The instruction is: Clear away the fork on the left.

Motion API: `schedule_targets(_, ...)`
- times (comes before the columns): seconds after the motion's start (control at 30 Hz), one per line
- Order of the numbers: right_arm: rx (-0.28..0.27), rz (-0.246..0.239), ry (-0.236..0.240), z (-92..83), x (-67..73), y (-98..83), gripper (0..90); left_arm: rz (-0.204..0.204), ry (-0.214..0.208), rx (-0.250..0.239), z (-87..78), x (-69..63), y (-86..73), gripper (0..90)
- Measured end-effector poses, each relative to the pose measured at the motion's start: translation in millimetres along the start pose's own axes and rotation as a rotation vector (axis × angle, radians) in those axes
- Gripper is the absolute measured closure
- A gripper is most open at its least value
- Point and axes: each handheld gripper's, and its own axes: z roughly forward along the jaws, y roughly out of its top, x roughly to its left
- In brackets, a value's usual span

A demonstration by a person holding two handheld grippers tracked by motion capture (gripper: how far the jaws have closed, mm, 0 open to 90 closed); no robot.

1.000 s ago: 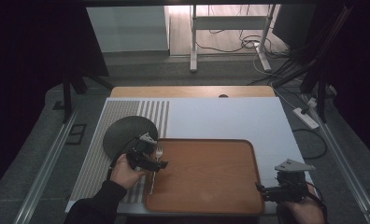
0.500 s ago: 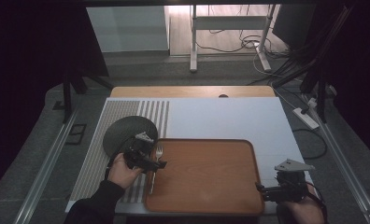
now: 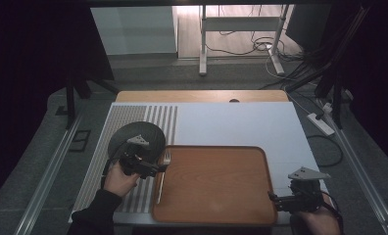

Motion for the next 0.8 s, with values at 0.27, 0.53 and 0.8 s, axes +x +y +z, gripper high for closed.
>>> schedule_targets(0.27, -0.005, 0.006, 0.001, -0.7, -0.5, -0.3, 0.0, 0.036, 0.032, -0.024, -8.0, 1.6, -6.7, 0.9)
schedule_targets(0.53, -0.011, 0.003, 0.005, -1.5, -0.4, -0.7, 0.0, 0.042, 0.055, -0.05, -17.7, 1.4, -13.0, 0.0)
schedule_targets(0.8, -0.012, 0.007, 0.0, -1.9, -0.7, -1.0, 0.0, 0.025, 0.057, -0.064, -25.8, 4.5, -22.2, 0.0)
